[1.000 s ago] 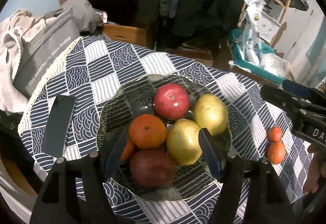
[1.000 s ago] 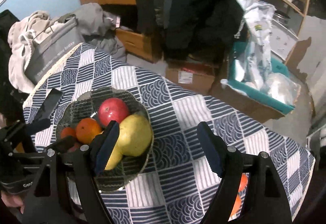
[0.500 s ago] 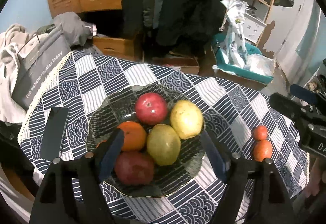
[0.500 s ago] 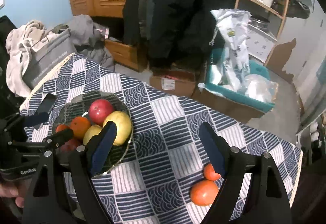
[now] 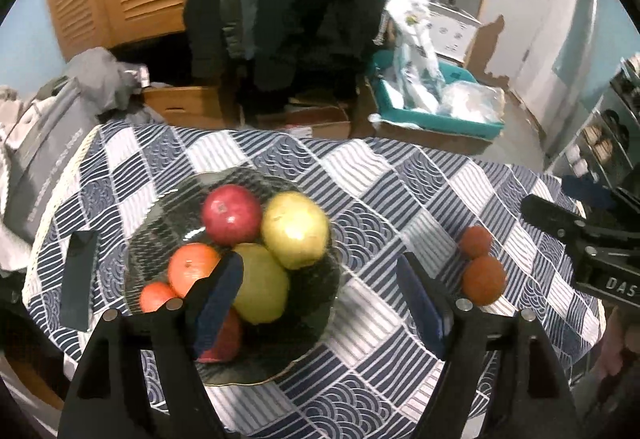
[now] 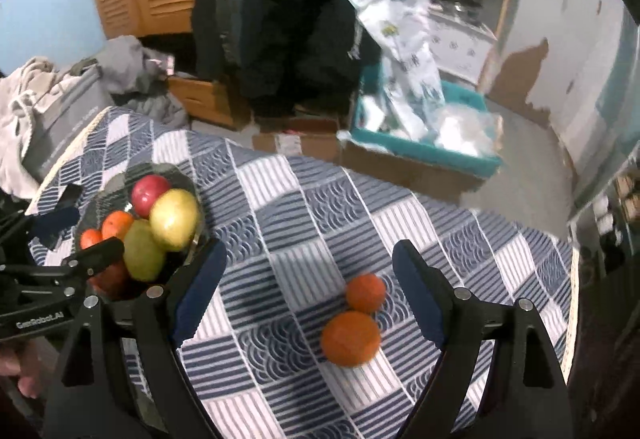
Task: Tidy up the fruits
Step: 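Move both grippers back toward the two remaining oranges, then close the right gripper around the large orange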
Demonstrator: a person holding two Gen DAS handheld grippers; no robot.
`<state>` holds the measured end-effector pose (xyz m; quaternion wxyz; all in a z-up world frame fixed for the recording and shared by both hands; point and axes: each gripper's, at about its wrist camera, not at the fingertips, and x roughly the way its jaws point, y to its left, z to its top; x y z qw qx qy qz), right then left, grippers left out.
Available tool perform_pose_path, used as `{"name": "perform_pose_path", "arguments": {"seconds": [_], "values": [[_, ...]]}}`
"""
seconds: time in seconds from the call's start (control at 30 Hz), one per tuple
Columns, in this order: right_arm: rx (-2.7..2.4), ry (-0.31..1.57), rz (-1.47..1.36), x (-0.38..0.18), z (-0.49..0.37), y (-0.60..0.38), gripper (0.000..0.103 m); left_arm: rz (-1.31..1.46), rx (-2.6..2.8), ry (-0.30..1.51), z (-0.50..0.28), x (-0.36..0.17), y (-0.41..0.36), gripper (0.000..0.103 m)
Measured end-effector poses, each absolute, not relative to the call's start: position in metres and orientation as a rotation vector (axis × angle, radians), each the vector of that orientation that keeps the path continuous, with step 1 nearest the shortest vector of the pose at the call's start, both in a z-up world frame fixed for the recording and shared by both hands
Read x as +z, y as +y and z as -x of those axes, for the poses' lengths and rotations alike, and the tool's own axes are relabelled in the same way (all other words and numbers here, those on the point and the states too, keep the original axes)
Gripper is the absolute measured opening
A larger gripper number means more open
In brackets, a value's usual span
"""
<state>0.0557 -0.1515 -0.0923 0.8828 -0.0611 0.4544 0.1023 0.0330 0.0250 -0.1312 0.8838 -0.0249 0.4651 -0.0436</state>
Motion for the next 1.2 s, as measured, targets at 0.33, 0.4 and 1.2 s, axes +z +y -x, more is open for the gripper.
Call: {"name": "perform_pose_path", "arguments": {"seconds": [0.33, 0.4, 1.2], "values": [[0.144, 1.058, 0.062, -0.135, -0.055, -0.194, 0.084, -0.046, -0.139, 1.021, -0.040, -0.156, -0.017, 0.080], [0.135, 1.082, 0.053, -0.145, -0.055, -0.200, 0.084, -0.059, -0.145, 1.041, -0.042, -0.162, -0.023, 0.080], [0.145, 1.314, 0.045, -0.237, -0.066, -0.206, 0.084, -0.124, -0.131, 1.159, -0.055, -0.210, -0.043, 0.080]]}}
